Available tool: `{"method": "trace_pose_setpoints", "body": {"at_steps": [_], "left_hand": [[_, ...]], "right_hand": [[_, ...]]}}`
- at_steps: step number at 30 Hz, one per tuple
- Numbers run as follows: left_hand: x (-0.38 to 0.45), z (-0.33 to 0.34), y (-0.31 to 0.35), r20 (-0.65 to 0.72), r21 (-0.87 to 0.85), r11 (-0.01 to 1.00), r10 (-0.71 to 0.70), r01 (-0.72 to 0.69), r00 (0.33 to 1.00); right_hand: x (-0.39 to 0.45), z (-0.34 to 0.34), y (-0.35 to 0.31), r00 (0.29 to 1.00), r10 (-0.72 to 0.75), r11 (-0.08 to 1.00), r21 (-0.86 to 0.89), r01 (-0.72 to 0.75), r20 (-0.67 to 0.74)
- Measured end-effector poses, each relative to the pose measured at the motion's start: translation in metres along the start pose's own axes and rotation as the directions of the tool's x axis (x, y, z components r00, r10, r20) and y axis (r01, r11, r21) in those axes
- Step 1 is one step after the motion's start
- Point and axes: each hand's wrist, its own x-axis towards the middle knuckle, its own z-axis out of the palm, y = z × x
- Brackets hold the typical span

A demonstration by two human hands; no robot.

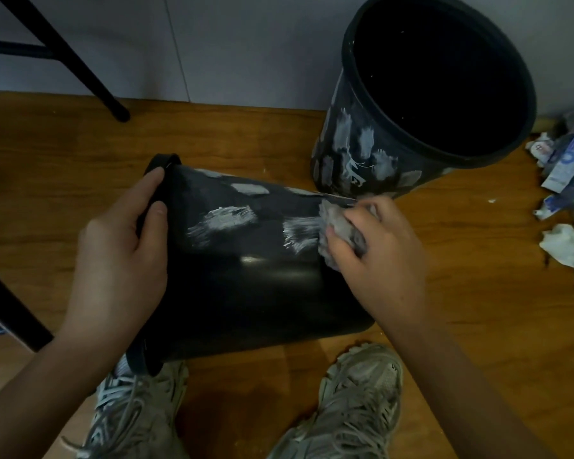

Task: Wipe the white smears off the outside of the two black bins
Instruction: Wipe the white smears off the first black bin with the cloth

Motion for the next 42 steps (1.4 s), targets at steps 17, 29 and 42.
{"method": "trace_pose_setpoints", "body": {"at_steps": [17, 29, 42], "left_hand": [[-0.002, -0.003, 0.002, 0.028, 0.005, 1.000, -0.011, 0.011, 1.000], [-0.001, -0.004, 0.001, 0.040, -0.019, 1.000, -0.013, 0.014, 0.999], [-0.003, -0.003, 0.003, 0.036, 0.027, 1.000, -0.009, 0.008, 0.999]], "right_hand": [[0.012, -0.004, -0.011, 0.999, 0.017, 0.999, -0.035, -0.016, 0.039], [0.008, -0.002, -0.018, 1.000, -0.028, 0.999, -0.019, 0.028, 0.012], [0.010, -0.006, -0.014, 0.999, 0.021, 0.999, -0.036, -0.020, 0.026]]}}
